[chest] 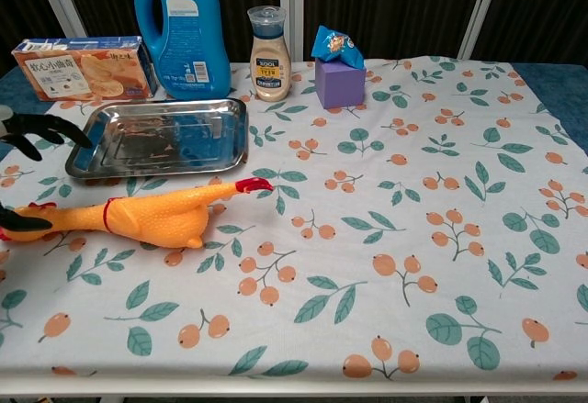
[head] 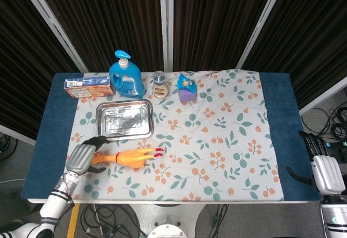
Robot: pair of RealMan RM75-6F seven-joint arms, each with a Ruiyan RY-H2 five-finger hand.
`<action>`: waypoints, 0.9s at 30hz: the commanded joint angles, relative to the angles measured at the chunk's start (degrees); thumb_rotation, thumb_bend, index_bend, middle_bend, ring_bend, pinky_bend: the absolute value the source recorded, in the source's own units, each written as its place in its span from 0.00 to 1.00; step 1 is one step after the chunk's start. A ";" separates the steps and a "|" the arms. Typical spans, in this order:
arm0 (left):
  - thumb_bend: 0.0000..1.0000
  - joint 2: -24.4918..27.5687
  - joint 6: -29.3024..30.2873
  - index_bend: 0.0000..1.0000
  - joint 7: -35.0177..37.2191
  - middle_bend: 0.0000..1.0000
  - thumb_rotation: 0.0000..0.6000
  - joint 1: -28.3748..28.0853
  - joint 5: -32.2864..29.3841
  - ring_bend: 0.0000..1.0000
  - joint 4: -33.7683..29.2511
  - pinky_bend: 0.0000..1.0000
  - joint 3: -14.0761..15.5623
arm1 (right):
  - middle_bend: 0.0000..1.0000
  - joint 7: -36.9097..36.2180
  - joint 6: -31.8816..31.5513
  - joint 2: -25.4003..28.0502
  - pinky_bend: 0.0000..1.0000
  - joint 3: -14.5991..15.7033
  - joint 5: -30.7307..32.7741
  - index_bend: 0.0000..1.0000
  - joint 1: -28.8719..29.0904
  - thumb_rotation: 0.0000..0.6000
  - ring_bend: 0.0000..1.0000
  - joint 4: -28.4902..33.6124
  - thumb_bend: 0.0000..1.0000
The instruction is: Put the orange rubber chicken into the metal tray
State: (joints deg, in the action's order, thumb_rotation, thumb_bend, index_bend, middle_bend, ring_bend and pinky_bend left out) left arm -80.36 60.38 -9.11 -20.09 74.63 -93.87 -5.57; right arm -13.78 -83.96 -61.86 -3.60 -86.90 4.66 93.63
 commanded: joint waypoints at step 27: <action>0.33 -8.37 -3.74 0.41 -4.37 0.40 1.00 -3.61 -11.21 0.32 9.82 0.35 0.97 | 0.07 0.49 0.28 0.10 0.00 -0.02 0.54 0.00 -0.07 1.00 0.00 0.51 0.14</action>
State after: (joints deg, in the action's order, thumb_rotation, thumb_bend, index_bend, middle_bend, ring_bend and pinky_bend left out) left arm -88.52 57.10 -14.07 -23.59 63.47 -84.45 -4.64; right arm -13.31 -83.67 -61.76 -3.62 -86.34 4.58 94.12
